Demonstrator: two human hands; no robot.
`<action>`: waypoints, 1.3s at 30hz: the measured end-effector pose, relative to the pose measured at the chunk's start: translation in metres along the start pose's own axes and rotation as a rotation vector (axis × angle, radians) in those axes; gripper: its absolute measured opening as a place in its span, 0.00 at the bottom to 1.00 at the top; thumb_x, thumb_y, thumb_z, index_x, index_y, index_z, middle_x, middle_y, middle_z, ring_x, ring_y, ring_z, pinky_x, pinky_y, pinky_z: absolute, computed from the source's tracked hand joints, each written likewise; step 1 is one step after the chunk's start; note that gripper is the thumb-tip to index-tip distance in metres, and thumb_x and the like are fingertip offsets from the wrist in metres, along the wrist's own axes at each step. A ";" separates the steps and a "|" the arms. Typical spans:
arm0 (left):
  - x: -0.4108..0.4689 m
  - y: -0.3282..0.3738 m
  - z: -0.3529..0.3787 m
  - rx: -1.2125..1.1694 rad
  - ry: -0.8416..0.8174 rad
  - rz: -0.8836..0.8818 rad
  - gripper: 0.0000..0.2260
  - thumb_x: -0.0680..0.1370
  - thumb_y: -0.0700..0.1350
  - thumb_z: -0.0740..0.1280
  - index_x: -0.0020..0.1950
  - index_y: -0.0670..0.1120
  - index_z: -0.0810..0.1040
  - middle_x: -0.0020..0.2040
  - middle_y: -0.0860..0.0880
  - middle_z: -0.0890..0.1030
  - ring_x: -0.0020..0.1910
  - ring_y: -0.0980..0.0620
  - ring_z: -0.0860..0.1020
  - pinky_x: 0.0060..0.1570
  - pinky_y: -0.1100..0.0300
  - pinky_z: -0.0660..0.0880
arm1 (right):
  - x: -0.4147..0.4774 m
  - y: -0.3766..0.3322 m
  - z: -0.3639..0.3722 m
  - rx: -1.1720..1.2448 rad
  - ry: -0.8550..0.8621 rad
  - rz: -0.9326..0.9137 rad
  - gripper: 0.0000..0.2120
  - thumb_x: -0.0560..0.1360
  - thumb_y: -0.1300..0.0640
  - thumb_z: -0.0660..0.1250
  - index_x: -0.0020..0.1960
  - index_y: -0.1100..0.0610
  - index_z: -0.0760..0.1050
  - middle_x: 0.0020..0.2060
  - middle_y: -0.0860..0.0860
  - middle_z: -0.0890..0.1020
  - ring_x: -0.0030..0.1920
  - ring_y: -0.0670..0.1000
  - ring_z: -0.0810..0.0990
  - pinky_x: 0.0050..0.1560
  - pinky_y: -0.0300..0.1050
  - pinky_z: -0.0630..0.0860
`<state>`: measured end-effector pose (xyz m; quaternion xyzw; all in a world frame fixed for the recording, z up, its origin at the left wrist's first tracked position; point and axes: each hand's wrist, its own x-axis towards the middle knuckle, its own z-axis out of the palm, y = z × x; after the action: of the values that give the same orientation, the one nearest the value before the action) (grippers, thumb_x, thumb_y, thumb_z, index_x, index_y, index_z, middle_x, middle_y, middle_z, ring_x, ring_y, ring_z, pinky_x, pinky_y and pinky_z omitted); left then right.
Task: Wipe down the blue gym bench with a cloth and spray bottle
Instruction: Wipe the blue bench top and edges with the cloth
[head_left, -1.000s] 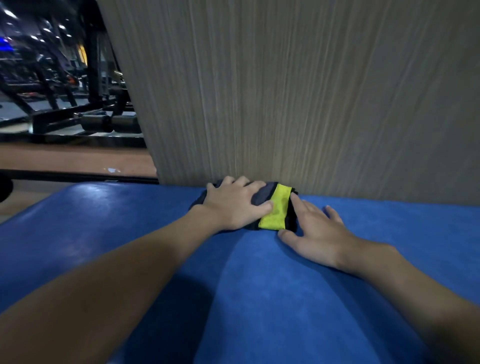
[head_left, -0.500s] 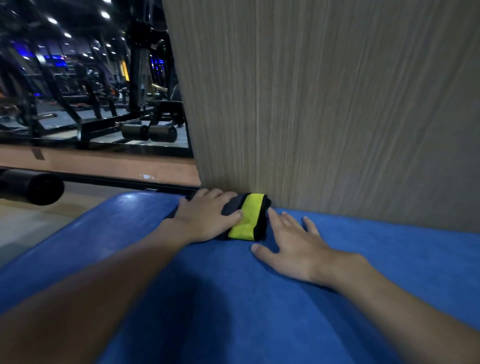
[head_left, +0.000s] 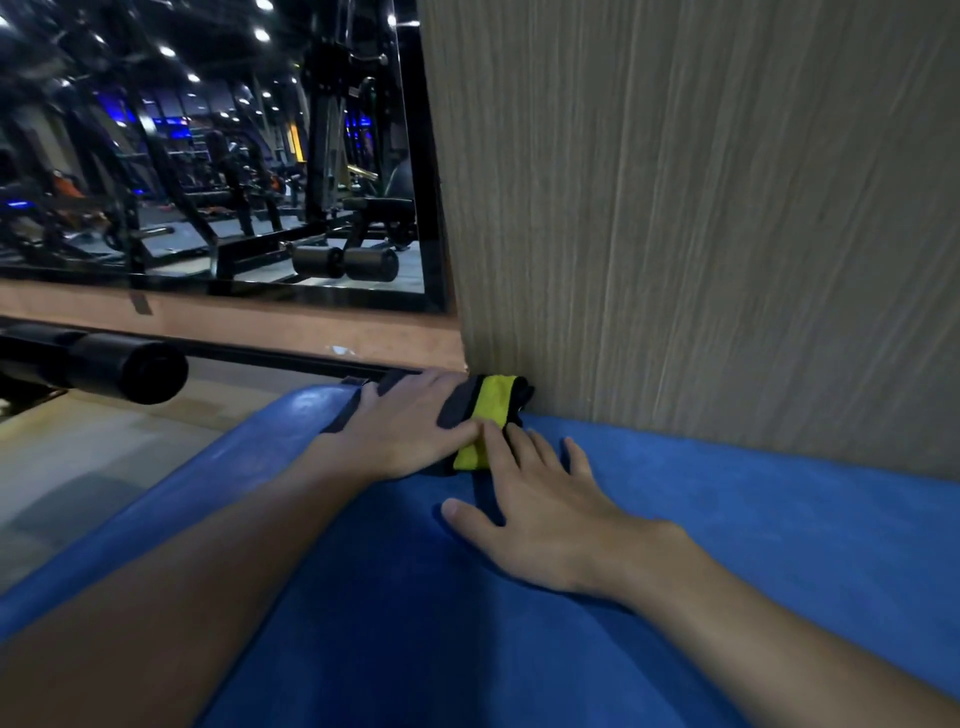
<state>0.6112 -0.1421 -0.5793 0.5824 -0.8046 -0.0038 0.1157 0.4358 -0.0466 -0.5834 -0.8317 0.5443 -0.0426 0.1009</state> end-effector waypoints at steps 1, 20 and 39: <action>0.002 -0.005 0.000 -0.001 -0.004 -0.009 0.32 0.76 0.69 0.53 0.77 0.56 0.62 0.74 0.56 0.67 0.73 0.51 0.65 0.69 0.33 0.58 | 0.003 -0.003 0.002 -0.004 0.000 -0.011 0.43 0.79 0.31 0.47 0.80 0.53 0.31 0.81 0.56 0.43 0.80 0.55 0.41 0.76 0.64 0.38; 0.046 -0.077 -0.006 -0.002 -0.142 -0.309 0.38 0.68 0.76 0.47 0.73 0.60 0.67 0.74 0.48 0.71 0.71 0.40 0.68 0.68 0.33 0.62 | 0.031 -0.018 0.005 -0.116 -0.074 -0.010 0.40 0.77 0.29 0.42 0.78 0.47 0.28 0.81 0.55 0.42 0.80 0.57 0.37 0.76 0.65 0.37; 0.013 -0.110 -0.026 -0.095 -0.109 -0.559 0.40 0.66 0.77 0.52 0.76 0.64 0.62 0.78 0.46 0.63 0.74 0.35 0.63 0.69 0.36 0.64 | 0.046 -0.077 0.018 -0.125 -0.132 -0.134 0.34 0.75 0.26 0.46 0.77 0.37 0.48 0.81 0.56 0.42 0.80 0.59 0.37 0.74 0.69 0.35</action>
<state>0.7155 -0.1861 -0.5672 0.7744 -0.6169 -0.1046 0.0939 0.5269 -0.0567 -0.5861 -0.8719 0.4811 0.0397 0.0815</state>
